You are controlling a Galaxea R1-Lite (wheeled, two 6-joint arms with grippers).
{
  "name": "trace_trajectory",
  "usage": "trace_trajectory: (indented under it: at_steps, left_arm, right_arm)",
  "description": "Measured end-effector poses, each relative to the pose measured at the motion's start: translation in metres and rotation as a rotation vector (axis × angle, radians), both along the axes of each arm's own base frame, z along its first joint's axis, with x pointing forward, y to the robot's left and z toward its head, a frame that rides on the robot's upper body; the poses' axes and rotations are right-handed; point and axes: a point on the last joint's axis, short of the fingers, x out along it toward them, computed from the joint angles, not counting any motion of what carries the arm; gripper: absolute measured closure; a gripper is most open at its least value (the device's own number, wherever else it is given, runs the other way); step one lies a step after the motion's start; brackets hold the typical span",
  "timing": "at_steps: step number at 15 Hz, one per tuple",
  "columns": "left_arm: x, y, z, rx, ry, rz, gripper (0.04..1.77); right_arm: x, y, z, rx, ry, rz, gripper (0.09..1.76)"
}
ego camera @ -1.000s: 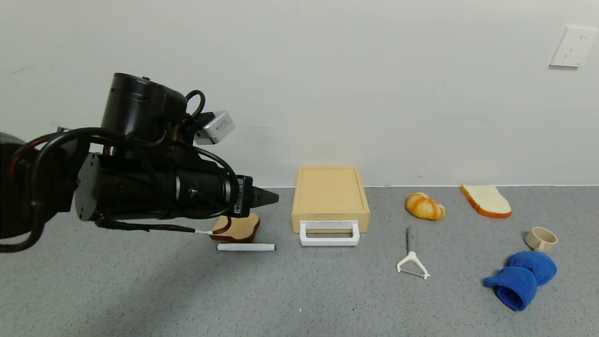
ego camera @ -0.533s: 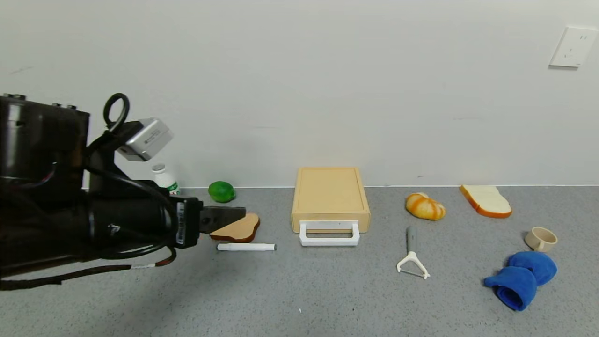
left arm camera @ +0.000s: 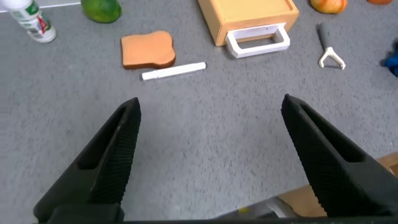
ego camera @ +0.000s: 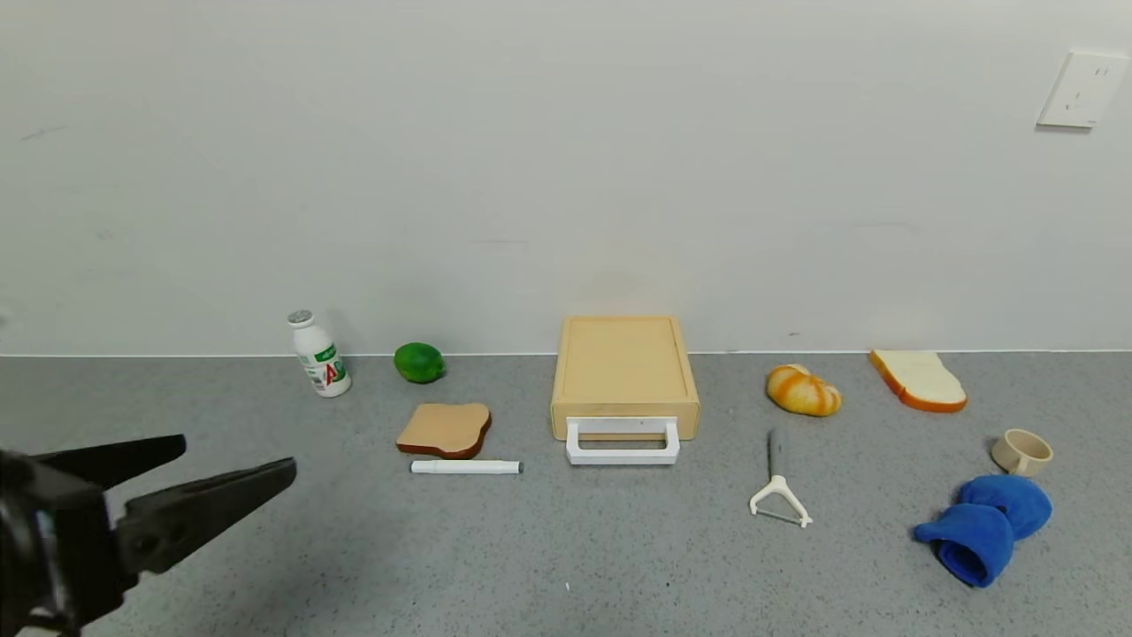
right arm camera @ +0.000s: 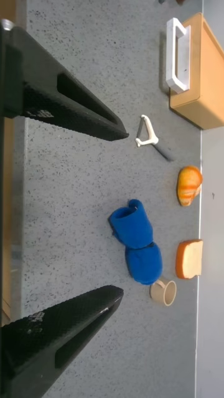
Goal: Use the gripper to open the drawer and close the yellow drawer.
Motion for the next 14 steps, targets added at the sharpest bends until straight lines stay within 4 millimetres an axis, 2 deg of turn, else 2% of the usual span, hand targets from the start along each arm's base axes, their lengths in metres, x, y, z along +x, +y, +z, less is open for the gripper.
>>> trace_trajectory:
  at_steps: [5,9,14]
  left_arm:
    - [-0.054,0.024,0.003,-0.006,-0.084,0.077,0.13]
    - [-0.089,0.040,0.001,-0.018,-0.151,0.145,0.12]
    - [-0.121,0.049,-0.005,-0.038,-0.228,0.272,0.11]
  right_arm:
    - [0.000,0.000,0.000,0.000,0.000,0.001,0.14]
    - [0.000,0.000,0.000,0.000,0.000,0.000,0.14]
    - [0.000,0.000,0.000,0.000,0.000,0.000,0.14]
